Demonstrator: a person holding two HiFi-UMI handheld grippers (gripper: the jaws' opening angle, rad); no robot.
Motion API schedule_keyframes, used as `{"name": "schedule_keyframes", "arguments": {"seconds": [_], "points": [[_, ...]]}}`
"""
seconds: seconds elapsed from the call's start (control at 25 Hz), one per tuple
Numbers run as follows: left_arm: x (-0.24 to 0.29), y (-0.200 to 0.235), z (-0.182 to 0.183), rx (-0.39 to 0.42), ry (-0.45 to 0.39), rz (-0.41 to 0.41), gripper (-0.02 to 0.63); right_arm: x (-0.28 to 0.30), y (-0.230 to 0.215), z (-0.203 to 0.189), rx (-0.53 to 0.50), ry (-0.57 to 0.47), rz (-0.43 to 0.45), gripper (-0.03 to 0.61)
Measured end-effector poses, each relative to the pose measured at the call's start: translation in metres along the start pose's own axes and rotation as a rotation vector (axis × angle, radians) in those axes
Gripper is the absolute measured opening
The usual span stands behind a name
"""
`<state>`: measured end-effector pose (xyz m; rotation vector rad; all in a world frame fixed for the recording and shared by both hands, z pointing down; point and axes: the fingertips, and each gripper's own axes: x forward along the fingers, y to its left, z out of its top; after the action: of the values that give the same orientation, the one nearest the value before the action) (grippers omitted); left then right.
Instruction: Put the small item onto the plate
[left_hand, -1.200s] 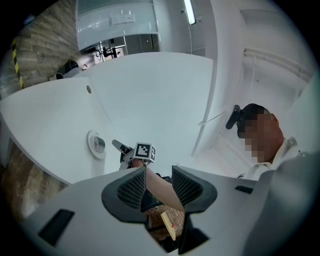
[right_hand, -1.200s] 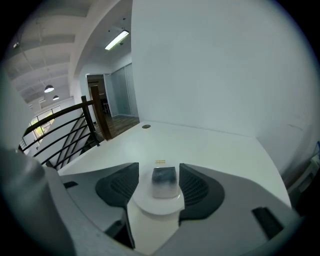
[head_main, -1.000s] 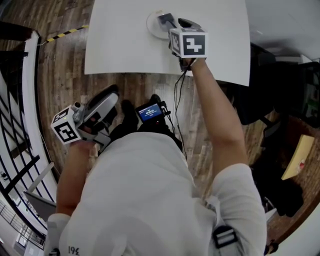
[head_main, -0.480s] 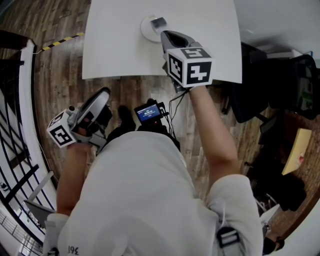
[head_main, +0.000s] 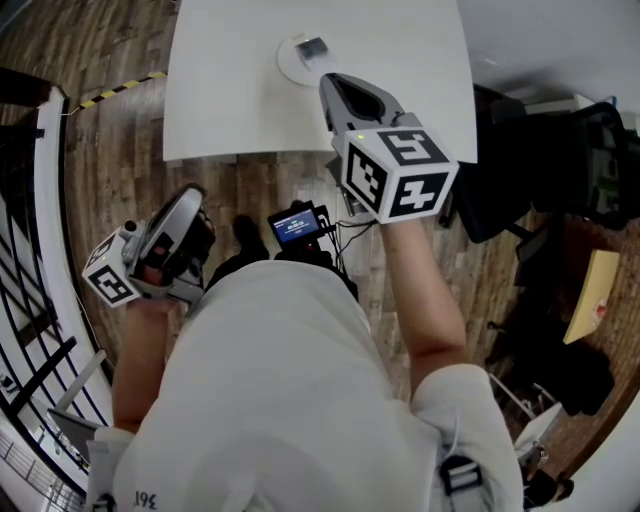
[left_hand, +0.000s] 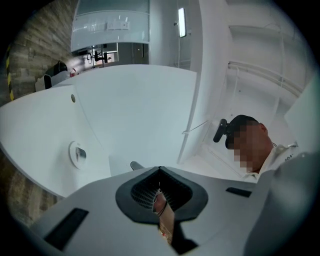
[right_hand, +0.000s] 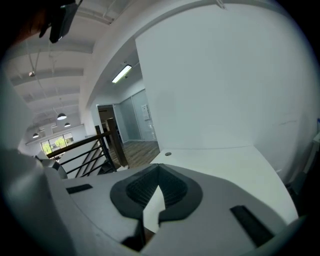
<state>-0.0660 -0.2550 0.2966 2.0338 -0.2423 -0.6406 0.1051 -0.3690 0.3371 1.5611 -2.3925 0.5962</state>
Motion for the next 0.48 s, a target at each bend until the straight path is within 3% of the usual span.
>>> {"name": "schedule_keyframes", "arguments": {"seconds": [0.48], "points": [[0.0,-0.035,0.016,0.028,0.004,-0.075,0.006,-0.057,0.035,0.022,0.313,-0.119,0.135,0.002]]}}
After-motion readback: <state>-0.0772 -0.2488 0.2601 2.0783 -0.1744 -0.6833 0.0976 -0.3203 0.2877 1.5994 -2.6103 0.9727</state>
